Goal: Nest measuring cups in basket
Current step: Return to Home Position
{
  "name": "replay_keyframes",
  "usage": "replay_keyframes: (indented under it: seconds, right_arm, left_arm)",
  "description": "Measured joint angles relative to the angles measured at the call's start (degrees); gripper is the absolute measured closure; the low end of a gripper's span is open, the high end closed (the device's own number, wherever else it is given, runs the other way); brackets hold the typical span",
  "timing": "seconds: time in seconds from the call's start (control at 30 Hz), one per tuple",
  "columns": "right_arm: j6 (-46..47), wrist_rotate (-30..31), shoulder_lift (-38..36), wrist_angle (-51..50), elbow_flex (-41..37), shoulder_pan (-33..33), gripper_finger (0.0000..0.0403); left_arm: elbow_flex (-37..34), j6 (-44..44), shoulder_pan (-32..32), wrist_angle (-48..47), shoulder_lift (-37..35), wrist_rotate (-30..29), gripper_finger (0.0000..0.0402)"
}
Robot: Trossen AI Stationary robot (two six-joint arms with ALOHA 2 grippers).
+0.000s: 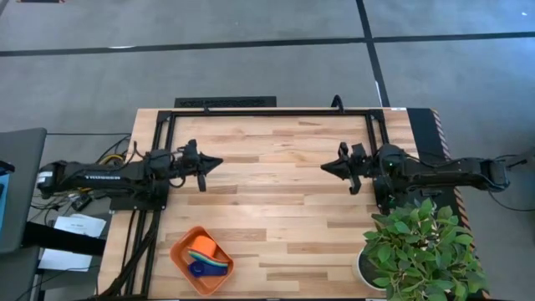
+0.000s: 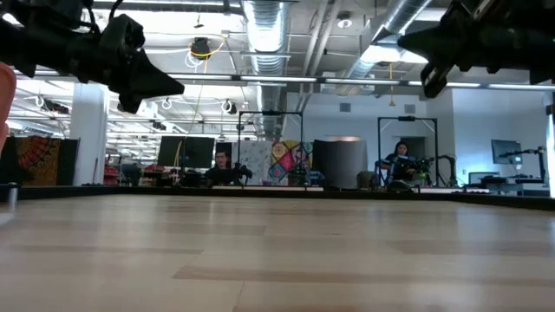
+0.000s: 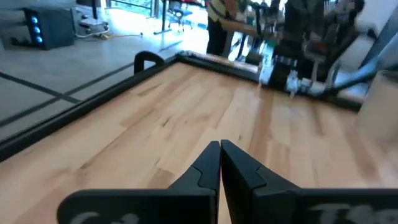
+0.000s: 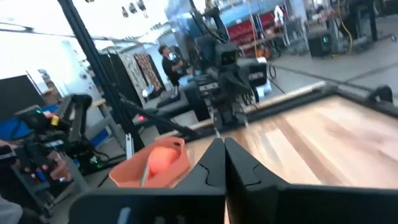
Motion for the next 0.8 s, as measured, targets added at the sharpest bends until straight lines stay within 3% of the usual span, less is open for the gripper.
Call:
replay_keyframes:
  seconds: [0.1, 0.23, 0.47, 0.63, 0.8]
  right_arm:
    - [-1.76, -0.13, -1.77, -1.64, -0.15, -0.46, 0.0396]
    - [-5.00, -0.38, -6.79, -5.81, -0.14, -2.14, 0.0396]
    - [-8.33, -0.86, -20.10, -20.67, -0.18, -4.93, 0.0397]
    - [-9.39, -0.88, -26.70, -21.97, -1.83, -5.22, 0.0398]
    - [-9.49, -0.86, -31.33, -21.55, -4.74, -5.02, 0.0398]
  left_arm:
    - [0.00, 3.65, -2.33, 2.22, 2.92, -2.28, 0.0401]
    - [0.35, 3.30, -2.78, 2.46, 1.26, -1.99, 0.0401]
    - [-0.01, 5.17, -2.78, -7.59, -14.12, -2.21, 0.0401]
    - [-3.01, 1.90, -2.78, -12.96, -25.52, -3.68, 0.0401]
    - [-5.80, 1.05, -2.80, -13.83, -32.14, -4.67, 0.0401]
